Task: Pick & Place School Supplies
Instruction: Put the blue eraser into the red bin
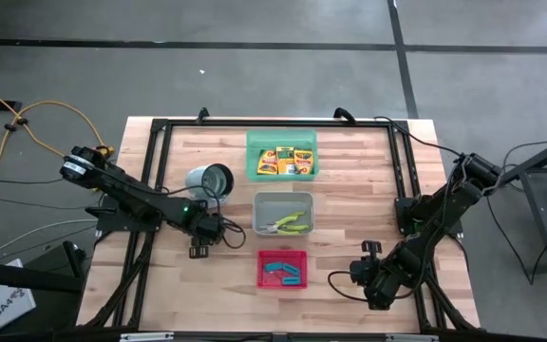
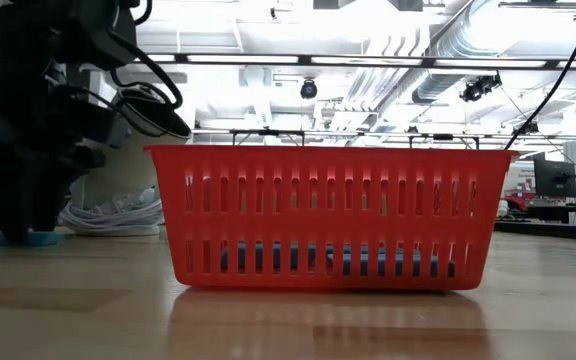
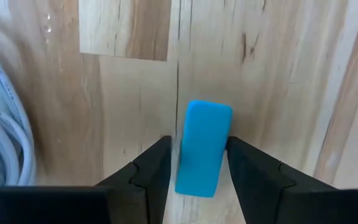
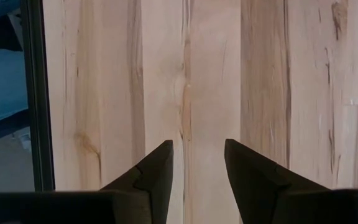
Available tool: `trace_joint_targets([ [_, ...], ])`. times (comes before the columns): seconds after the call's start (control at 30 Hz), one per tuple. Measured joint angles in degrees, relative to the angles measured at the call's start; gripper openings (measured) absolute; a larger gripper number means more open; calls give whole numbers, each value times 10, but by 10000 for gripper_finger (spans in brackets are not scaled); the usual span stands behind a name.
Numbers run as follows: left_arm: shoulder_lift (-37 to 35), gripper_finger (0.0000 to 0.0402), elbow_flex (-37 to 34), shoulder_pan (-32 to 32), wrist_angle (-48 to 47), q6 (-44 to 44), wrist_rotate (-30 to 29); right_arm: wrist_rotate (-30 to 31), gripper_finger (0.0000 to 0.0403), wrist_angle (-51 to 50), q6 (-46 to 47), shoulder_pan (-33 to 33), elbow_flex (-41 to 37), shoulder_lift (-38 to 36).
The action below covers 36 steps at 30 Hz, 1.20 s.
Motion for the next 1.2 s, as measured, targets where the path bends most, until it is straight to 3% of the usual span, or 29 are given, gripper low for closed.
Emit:
trace_joint_targets([
  [0.3, 0, 145, -3, -1, 9, 8, 4, 0, 136, 0, 0, 0, 0, 0],
  [0.67, -1, 75, -3, -27, 18, 5, -2, -2, 136, 0, 0, 0, 0, 0],
  [1.03, -1, 75, -3, -30, 36, -8, 3, -2, 136, 0, 0, 0, 0, 0],
  [1.2, -1, 75, -1, -30, 76, -13, 34, -2, 136, 0, 0, 0, 0, 0],
])
